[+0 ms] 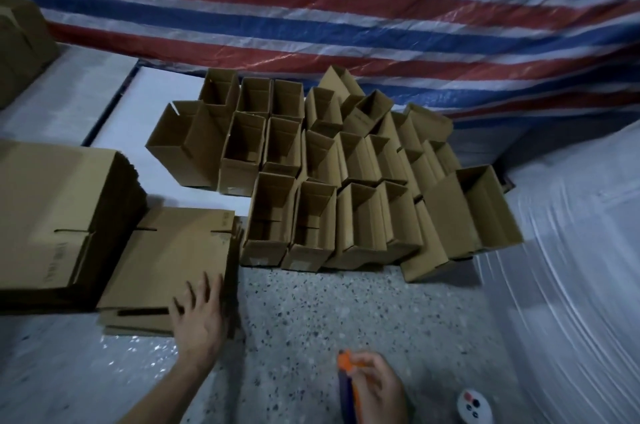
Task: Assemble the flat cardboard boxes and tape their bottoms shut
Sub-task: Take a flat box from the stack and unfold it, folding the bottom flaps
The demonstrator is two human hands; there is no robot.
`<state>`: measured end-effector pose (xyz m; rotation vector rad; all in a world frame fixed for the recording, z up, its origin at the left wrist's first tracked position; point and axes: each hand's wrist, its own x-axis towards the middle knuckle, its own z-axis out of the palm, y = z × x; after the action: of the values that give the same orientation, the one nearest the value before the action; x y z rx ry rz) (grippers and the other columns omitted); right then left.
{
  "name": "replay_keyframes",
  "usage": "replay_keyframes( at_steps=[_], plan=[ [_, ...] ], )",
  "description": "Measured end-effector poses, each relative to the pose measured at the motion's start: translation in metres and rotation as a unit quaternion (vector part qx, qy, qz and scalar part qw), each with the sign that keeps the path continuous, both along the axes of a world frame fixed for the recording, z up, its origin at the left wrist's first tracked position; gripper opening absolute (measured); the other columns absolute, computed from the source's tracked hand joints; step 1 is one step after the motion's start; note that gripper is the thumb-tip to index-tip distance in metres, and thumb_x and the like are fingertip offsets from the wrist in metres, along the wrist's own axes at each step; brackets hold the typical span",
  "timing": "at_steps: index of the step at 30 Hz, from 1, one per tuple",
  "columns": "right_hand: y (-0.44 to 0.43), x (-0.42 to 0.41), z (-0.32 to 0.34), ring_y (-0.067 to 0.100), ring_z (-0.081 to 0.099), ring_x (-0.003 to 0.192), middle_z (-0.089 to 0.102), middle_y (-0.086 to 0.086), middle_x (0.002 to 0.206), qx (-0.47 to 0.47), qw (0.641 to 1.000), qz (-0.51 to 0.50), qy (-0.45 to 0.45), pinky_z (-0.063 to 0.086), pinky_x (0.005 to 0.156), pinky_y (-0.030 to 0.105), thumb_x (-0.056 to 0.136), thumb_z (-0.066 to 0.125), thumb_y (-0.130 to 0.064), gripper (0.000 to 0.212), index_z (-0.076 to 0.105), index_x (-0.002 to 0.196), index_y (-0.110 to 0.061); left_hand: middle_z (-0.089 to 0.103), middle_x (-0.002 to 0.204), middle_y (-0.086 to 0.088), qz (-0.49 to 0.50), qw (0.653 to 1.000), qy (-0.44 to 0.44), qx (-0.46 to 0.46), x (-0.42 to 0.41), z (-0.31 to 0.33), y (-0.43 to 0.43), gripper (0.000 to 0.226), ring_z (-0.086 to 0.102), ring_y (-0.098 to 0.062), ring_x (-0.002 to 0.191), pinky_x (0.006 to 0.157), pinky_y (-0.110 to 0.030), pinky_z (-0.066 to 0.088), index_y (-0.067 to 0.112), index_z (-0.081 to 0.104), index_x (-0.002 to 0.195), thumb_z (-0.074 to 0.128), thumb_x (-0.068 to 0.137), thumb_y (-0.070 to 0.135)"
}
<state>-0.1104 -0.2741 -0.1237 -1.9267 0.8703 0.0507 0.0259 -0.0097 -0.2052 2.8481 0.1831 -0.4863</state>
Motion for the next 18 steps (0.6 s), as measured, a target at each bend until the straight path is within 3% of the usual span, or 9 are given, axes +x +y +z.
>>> replay_keyframes(
  at_steps=[3,6,11,13,15,18],
  plan=[
    [0.004,-0.001,-0.006,0.011,0.069,0.067,0.075,-0.003,0.072,0.001,1.000,0.020,-0.019,0.049,0.059,0.016,0.084,0.074,0.000,0.024,0.073,0.078,-0.023,0.009,0.168,-0.005,0.036,0.997,-0.069,-0.025,-0.008,0.022,0.013,0.067,0.007,-0.033,0.154,0.122,-0.061,0.007,0.025,0.012,0.161,0.039,0.101,0.039],
    [0.015,0.007,-0.007,0.003,0.069,0.070,0.075,-0.009,0.078,0.019,0.998,0.049,-0.047,0.048,0.060,0.009,0.087,0.071,0.003,0.025,0.072,0.080,-0.021,0.040,0.157,-0.007,0.106,0.979,-0.165,-0.046,-0.017,0.050,0.028,0.056,0.032,-0.034,0.146,0.118,-0.059,0.018,0.025,0.037,0.154,0.027,0.101,0.036],
    [0.040,0.020,0.002,0.000,0.067,0.080,0.073,-0.005,0.087,0.067,0.990,0.095,-0.078,0.051,0.066,0.012,0.093,0.068,-0.006,0.016,0.069,0.088,-0.022,0.065,0.123,-0.009,0.207,0.908,-0.341,-0.130,-0.032,0.098,0.058,0.034,0.056,-0.031,0.116,0.105,-0.057,0.036,0.014,0.061,0.129,0.040,0.102,0.013],
    [0.048,0.023,0.010,-0.002,0.066,0.084,0.070,-0.004,0.096,0.076,0.987,0.119,-0.081,0.051,0.068,0.010,0.095,0.066,-0.011,0.014,0.068,0.092,-0.025,0.061,0.113,-0.007,0.249,0.863,-0.390,-0.204,-0.041,0.119,0.068,0.027,0.057,-0.027,0.104,0.095,-0.043,0.047,0.012,0.061,0.120,0.039,0.104,0.014],
    [0.056,0.025,0.019,0.002,0.066,0.091,0.068,-0.007,0.102,0.079,0.983,0.141,-0.083,0.052,0.068,0.011,0.097,0.065,-0.015,0.017,0.066,0.098,-0.032,0.053,0.107,-0.003,0.283,0.818,-0.421,-0.272,-0.053,0.141,0.076,0.021,0.052,-0.013,0.096,0.085,-0.012,0.042,0.016,0.057,0.116,0.039,0.105,0.016],
    [0.065,0.026,0.031,-0.004,0.063,0.100,0.064,-0.014,0.115,0.091,0.975,0.164,-0.118,0.052,0.069,0.011,0.095,0.067,-0.023,0.028,0.059,0.114,-0.043,0.056,0.100,0.000,0.301,0.773,-0.470,-0.301,-0.079,0.162,0.084,0.019,0.051,0.000,0.086,0.076,-0.003,0.038,0.022,0.059,0.106,0.041,0.101,0.023]
  ],
)
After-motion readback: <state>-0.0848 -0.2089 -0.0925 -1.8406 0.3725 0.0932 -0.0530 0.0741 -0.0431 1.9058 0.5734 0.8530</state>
